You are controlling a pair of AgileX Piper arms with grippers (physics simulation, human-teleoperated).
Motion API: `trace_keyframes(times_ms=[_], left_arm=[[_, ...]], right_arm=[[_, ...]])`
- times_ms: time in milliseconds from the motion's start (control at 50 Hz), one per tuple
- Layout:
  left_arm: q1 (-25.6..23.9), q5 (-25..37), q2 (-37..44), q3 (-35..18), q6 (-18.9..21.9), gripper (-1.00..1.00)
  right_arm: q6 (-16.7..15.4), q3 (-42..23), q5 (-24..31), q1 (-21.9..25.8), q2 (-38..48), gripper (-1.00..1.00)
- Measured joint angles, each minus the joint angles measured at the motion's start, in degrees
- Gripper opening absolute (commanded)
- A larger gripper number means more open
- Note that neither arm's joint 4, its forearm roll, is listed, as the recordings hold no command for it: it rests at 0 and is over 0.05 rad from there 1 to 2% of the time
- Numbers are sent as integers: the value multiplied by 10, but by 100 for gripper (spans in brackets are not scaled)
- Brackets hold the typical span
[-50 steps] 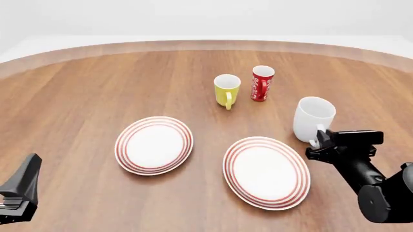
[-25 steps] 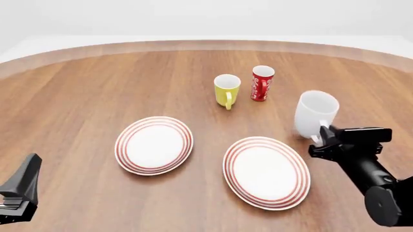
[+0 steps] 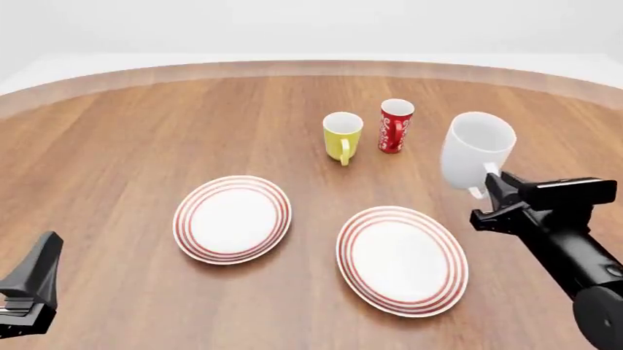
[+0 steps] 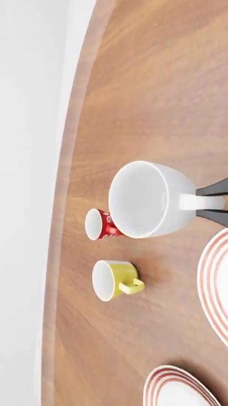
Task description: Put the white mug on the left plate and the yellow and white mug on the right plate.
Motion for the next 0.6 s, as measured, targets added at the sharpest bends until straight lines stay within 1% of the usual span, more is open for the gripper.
trace_keyframes(times_ms=[340,600], left_arm=[[0,0,0,0,0,100],[0,0,0,0,0,100]], right_arm=[[-7,-13,91,41,-115,-100],[-13,-36,138,78,-154,-100]])
